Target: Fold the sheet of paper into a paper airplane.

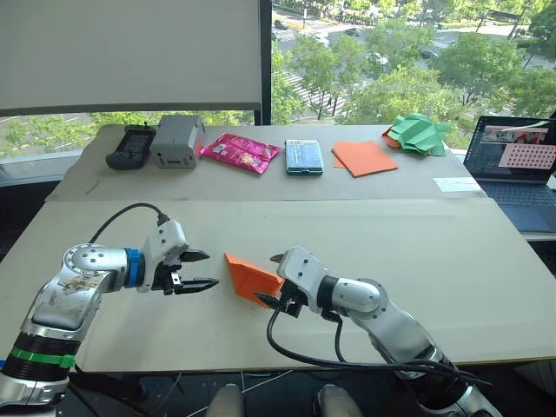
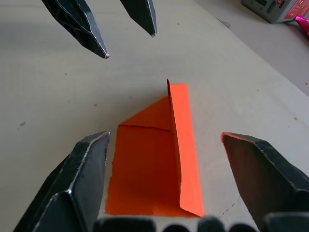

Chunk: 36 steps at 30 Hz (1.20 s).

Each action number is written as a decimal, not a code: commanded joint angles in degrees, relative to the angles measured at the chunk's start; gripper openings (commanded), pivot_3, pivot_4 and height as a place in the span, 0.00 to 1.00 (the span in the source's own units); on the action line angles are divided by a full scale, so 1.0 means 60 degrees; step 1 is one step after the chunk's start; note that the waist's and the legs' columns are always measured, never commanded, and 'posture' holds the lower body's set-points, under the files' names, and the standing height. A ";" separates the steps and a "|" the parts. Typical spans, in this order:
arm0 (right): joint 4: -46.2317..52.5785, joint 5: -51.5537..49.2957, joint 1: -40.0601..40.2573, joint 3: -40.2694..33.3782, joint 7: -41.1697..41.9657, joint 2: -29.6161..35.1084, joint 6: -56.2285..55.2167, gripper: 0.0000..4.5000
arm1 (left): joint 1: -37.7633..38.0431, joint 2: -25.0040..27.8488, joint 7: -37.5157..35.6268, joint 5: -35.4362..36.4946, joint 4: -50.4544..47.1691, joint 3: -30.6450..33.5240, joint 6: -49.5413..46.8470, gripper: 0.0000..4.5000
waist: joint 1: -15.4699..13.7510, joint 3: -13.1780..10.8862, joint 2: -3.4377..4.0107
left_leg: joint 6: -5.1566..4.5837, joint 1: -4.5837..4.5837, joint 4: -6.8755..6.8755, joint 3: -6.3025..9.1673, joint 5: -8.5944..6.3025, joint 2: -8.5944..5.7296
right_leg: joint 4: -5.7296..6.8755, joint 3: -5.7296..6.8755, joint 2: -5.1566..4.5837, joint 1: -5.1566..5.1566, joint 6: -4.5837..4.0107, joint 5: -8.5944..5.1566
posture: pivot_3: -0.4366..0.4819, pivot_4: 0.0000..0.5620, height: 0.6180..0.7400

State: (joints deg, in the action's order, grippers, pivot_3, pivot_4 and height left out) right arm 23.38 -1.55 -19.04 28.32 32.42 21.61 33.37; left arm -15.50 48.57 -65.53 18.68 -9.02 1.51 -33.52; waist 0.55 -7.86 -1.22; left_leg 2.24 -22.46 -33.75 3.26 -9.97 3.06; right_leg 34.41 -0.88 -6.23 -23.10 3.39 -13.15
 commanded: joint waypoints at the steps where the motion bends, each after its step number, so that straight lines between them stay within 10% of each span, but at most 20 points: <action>1: -0.0130 0.0160 -0.0034 -0.0064 0.0060 -0.0020 -0.0536 0.54 | 0.0145 -0.0107 0.0183 0.0422 -0.0109 0.0411 -0.0023 0.78 | 0.0026 0.0000 0.0000 | -0.0001 0.0002 0.0002 0.0000 0.0000 0.0000 | 0.0002 0.0000 0.0000 0.0000 0.0000 0.0000 | 0.48 0.27 0.72; 8: -0.0519 0.0276 -0.0009 -0.0073 0.0171 -0.0099 -0.1022 0.01 | 0.0301 -0.0289 0.0473 0.0953 -0.0002 0.0699 -0.0225 0.78 | 0.0029 0.0000 -0.0001 | -0.0007 0.0007 0.0002 0.0001 0.0004 0.0001 | 0.0010 0.0000 0.0001 0.0000 0.0000 0.0000 | 0.48 0.27 0.72; 25: -0.1471 -0.0335 -0.0221 -0.0402 0.3401 0.1574 -0.4398 0.01 | -0.0616 -0.0680 -0.0021 0.1084 0.1196 -0.0142 0.0452 0.78 | 0.0028 0.0001 -0.0003 | -0.0009 0.0015 -0.0002 -0.0001 0.0006 -0.0001 | 0.0005 0.0000 0.0001 0.0012 0.0000 0.0000 | 0.48 0.27 0.72; 36: -0.1721 -0.0021 -0.0166 -0.0443 0.3344 0.1305 -0.4599 0.00 | -0.0464 -0.0955 -0.0437 0.0233 0.1515 -0.1145 0.1827 0.01 | 0.0022 0.0003 -0.0006 | -0.0017 0.0018 -0.0004 -0.0004 0.0010 -0.0001 | 0.0010 -0.0002 0.0002 0.0021 0.0002 0.0002 | 0.48 0.27 0.72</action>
State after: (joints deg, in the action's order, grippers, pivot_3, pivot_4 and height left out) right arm 11.88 -1.31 -19.48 27.02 52.50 29.86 6.82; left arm -18.06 42.94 -67.86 20.45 0.33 -5.71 -24.12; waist 0.68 -7.84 -1.26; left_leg 2.15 -22.35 -33.78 3.23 -9.91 3.05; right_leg 34.47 -0.89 -6.22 -22.98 3.40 -13.14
